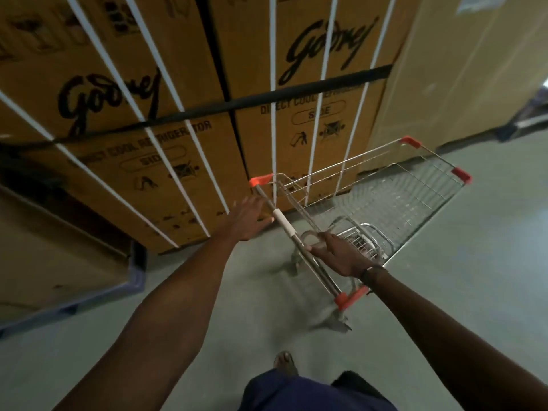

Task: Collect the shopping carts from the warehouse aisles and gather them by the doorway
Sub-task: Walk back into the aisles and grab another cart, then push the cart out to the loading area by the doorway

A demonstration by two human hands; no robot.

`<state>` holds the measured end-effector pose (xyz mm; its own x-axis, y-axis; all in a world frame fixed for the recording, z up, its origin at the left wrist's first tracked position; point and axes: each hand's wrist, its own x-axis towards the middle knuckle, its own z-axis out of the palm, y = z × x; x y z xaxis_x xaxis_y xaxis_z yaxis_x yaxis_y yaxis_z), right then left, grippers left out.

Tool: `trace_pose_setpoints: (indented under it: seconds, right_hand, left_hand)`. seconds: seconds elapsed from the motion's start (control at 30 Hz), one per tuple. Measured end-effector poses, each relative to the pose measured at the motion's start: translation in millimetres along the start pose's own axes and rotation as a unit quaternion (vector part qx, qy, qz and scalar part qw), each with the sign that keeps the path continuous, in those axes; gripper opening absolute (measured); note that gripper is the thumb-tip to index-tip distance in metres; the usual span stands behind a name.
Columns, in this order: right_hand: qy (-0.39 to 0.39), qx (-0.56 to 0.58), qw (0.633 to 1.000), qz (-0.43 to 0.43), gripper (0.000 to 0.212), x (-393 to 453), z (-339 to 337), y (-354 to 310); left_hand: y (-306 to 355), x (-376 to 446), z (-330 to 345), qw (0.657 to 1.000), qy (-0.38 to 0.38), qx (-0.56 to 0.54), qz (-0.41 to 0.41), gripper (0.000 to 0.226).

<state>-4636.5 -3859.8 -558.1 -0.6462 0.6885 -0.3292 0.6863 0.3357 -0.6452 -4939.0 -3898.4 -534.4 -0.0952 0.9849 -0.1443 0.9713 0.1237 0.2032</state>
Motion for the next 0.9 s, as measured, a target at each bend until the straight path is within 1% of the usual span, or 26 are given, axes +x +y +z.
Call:
trace_pose_setpoints:
  seconds: [0.03,0.13,0.2,0.23,0.33,0.43,0.5,0.57,0.6,0.67,0.7,0.73,0.77,0.83,0.87,0.9]
  right_hand:
    - [0.007,0.006,1.000,0.011,0.084,-5.7,6.7,0.8]
    - [0.003,0.041,0.997,0.064,0.083,-23.4,26.0,-2.7]
    - [0.006,0.071,0.992,0.108,0.065,-33.1,41.8,-5.8]
    - [0.022,0.073,0.989,0.123,0.060,-36.1,51.2,-7.8]
    - [0.096,0.026,0.981,0.164,0.071,-37.5,72.3,-15.2]
    - [0.148,-0.035,0.970,0.191,0.062,-44.4,79.5,-25.1]
    - [0.164,-0.080,0.958,0.222,0.062,-52.6,80.5,-29.9]
    - [0.177,-0.108,0.946,0.248,0.071,-61.2,85.2,-23.5]
    - [0.178,-0.115,0.942,0.259,0.079,-66.2,86.8,-18.5]
    - [0.186,-0.128,0.938,0.265,0.098,-78.6,89.3,-3.6]
    - [0.186,-0.136,0.937,0.264,0.104,-85.7,89.0,3.2]
    - [0.182,-0.136,0.937,0.265,0.106,-92.6,89.0,11.5]
    - [0.178,-0.138,0.938,0.265,0.103,-99.5,87.5,16.4]
    - [0.172,-0.140,0.935,0.276,0.087,-112.4,82.0,25.2]
    - [0.172,-0.140,0.934,0.281,0.082,-117.9,79.6,32.2]
    - [0.176,-0.138,0.932,0.284,0.083,-123.3,76.5,37.1]
  left_hand:
    - [-3.7,5.7,1.3,1.000,-0.012,0.006,0.023,0.058]
    - [-11.5,19.5,4.6,0.996,-0.039,0.018,0.077,0.053]
    - [-13.3,24.6,6.3,0.993,-0.054,0.031,0.098,0.052]
    - [-12.7,25.1,6.6,0.993,-0.054,0.037,0.098,0.051]
    - [-16.4,26.7,12.3,0.993,-0.057,0.029,0.095,0.047]
    - [-23.4,28.6,18.9,0.991,-0.055,0.027,0.117,0.046]
    - [-22.1,26.0,18.7,0.988,-0.057,0.031,0.141,0.048]
    - [-18.3,24.7,21.0,0.984,-0.071,0.034,0.159,0.059]
    - [-16.3,25.5,22.4,0.982,-0.085,0.029,0.165,0.073]
    - [-15.2,32.4,33.3,0.976,-0.107,0.020,0.188,0.110]
    - [-14.8,38.3,41.7,0.973,-0.112,0.028,0.202,0.119]
    - [-12.5,43.3,49.0,0.968,-0.116,0.037,0.218,0.121]
    - [-8.0,46.1,52.8,0.964,-0.121,0.046,0.232,0.119]
    - [3.2,52.6,58.1,0.954,-0.128,0.057,0.264,0.110]
    - [9.2,57.9,61.5,0.949,-0.135,0.063,0.279,0.107]
    - [16.2,62.3,62.1,0.941,-0.145,0.073,0.296,0.106]
